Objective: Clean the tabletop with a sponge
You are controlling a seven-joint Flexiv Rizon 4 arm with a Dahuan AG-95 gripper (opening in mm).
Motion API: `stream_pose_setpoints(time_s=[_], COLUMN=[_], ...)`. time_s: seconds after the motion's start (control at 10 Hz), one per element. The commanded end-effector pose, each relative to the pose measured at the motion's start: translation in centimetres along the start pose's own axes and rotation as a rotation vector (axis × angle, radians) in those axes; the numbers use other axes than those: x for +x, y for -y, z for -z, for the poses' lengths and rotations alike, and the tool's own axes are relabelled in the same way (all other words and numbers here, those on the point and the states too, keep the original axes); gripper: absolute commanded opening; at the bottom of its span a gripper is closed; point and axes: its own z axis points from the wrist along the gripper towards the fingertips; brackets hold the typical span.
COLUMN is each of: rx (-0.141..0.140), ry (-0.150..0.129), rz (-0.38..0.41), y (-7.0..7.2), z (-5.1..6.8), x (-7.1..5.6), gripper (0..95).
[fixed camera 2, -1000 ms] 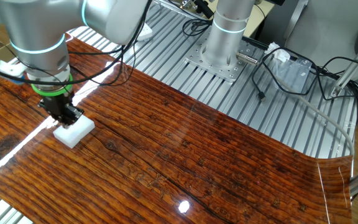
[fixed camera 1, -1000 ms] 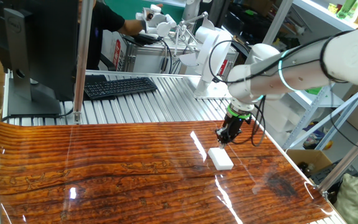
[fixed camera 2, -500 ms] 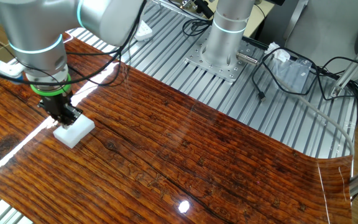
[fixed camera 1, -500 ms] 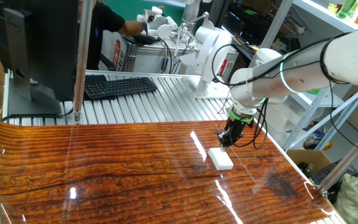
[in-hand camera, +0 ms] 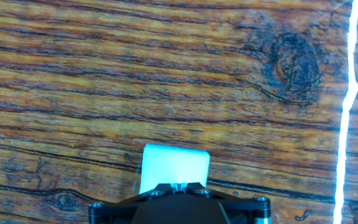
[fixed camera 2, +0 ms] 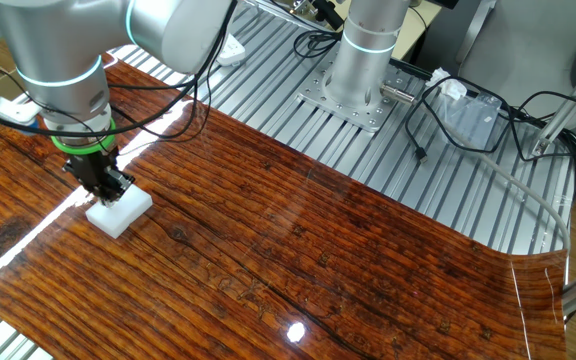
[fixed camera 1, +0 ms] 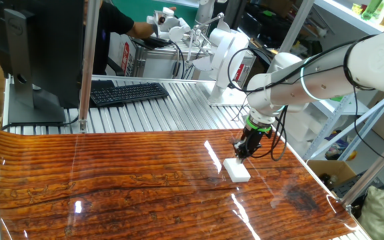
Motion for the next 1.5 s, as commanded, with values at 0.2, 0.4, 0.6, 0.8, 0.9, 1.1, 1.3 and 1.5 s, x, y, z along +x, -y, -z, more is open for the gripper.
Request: stream_pose_setpoints(time_s=[0.2, 0.4, 0.6, 0.8, 0.9, 1.1, 1.3, 1.5], rx=[0.006, 0.005, 0.004, -0.002, -0.002, -0.002, -0.002, -0.002], ry=[-0.005, -0.006, -0.01, -0.01, -0.009, -0.009, -0.009, -0.009], rz=[-0.011, -0.016, -0.034, -0.045, -0.049, -0.049, -0.049, -0.049], y=[-0.05, -0.08, -0.13, -0.3, -0.44, -0.44, -0.44, -0.44], z=[0.08, 0.05, 0.01, -0.13, -0.25, -0.25, -0.25, -0.25], x=[0.12, 0.15, 0.2, 0.34, 0.46, 0.46, 0.46, 0.46], gripper=[38.0, 38.0, 57.0, 57.0, 57.0, 57.0, 57.0, 57.0])
